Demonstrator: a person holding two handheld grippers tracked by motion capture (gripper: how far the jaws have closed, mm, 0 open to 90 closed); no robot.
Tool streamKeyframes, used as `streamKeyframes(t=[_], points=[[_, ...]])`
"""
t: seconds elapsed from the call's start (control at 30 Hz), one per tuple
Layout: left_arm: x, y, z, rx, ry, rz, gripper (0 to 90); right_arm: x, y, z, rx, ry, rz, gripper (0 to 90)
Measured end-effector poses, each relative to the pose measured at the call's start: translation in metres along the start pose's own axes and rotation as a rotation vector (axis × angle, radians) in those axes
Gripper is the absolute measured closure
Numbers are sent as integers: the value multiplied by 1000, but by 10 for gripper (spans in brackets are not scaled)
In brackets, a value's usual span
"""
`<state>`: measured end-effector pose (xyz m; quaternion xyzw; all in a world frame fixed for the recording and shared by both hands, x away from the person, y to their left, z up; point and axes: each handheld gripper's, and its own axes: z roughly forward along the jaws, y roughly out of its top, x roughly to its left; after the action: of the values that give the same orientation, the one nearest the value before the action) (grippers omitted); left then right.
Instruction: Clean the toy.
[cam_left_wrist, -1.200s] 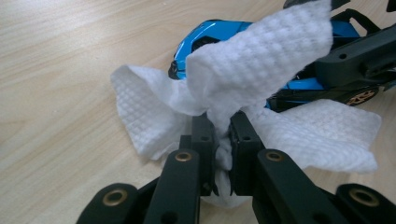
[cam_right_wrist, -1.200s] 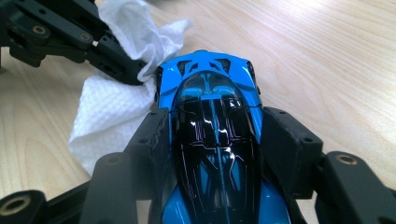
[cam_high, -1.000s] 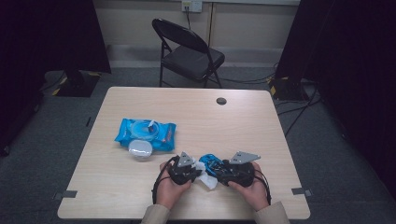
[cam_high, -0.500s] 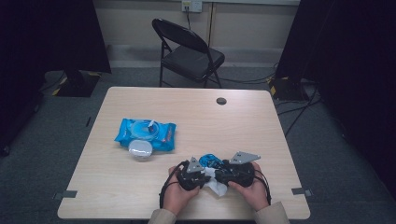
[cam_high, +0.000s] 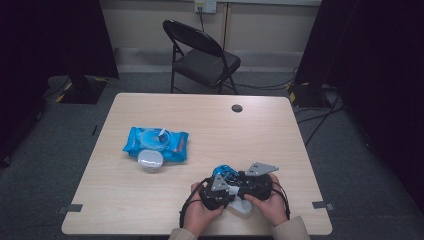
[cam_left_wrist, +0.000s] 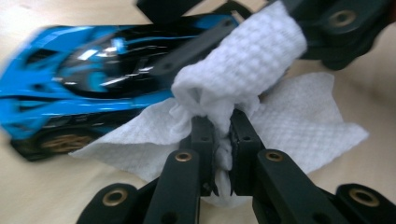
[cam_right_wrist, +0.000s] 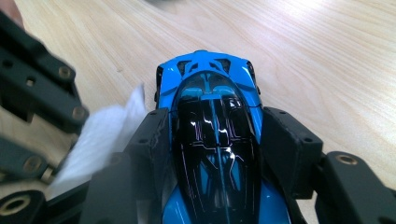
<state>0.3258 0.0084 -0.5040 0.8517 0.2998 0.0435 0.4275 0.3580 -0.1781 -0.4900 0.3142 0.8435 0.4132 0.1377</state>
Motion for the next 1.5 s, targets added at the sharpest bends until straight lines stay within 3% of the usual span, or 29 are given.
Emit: streamKeyframes(t=[0.2,0.47,0.63,0.9,1.0,1.1,1.33,1.5], points=[[-5,0,1,0,7,6,833,0,0,0,1,-2,-1,435],[-18,4,8,11,-14,40,834,0,0,0,1,-2,-3,434],[-19,3,9,9,-24,37,834,0,0,0,2,-1,-1,434],[-29,6,15,7,-72,53,833,0,0,0,1,1,2,434],[-33,7,17,-8,-116,46,832,0,0,0,-2,2,2,434],[-39,8,15,4,-133,80,832,0,0,0,-2,2,4,434],[-29,8,-2,2,-121,73,832,0,0,0,-3,3,3,434],[-11,9,-24,5,-64,74,832,0,0,0,-4,3,4,434]])
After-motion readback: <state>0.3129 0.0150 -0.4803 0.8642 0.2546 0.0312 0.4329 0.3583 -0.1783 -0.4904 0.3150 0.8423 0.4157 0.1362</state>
